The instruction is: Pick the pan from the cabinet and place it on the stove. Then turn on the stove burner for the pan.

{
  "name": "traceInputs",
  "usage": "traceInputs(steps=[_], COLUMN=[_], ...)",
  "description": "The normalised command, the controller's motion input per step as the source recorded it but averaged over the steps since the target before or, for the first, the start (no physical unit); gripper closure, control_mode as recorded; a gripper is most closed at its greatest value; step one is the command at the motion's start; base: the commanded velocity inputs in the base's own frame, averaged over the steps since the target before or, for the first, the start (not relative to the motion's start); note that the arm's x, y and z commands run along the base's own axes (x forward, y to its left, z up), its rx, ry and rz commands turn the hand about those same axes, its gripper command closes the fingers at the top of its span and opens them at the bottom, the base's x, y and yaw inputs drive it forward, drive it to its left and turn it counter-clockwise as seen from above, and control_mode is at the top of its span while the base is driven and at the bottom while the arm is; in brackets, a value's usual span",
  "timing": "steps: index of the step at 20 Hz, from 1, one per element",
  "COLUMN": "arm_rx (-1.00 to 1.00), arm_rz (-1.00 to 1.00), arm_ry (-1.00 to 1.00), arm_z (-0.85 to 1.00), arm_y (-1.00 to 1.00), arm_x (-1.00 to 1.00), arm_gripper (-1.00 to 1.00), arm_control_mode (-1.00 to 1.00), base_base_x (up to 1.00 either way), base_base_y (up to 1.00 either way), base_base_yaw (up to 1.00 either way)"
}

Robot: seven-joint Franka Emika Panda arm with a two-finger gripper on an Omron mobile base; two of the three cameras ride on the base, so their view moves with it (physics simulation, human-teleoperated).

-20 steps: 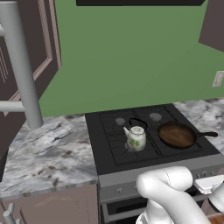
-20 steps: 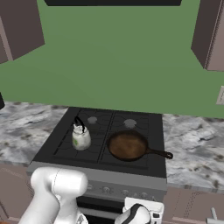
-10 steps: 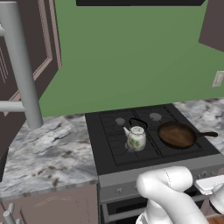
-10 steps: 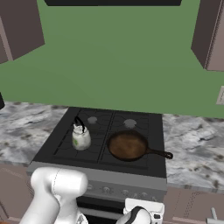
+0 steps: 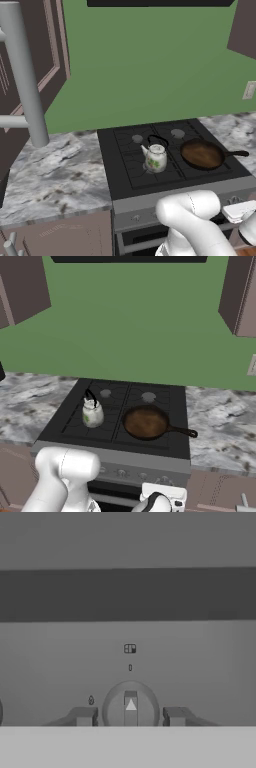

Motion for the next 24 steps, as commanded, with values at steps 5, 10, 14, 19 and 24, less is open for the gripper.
traceInputs(steps=[5,10,14,19,24], arm_rx=[0.0,-0.1,-0.35,-0.34,-0.31], arm_rz=[0.0,0.02,0.08,0.1,0.09], arm_ry=[0.0,-0.03,-0.13,-0.11,-0.1], arm_z=[0.12,0.16,0.02,0.01,0.04], arm_y=[0.06,0.0,0.0,-0.01,-0.02], arm_x=[0.0,0.0,0.0,0.0,-0.02], arm_gripper=[1.0,1.0,1.0,1.0,1.0], arm_control_mode=[-1.0,-1.0,-1.0,-1.0,-1.0], base_base_x=[0.0,0.0,0.0,0.0,0.0], base_base_y=[0.0,0.0,0.0,0.0,0.0], base_base_yaw=[0.0,0.0,0.0,0.0,0.0])
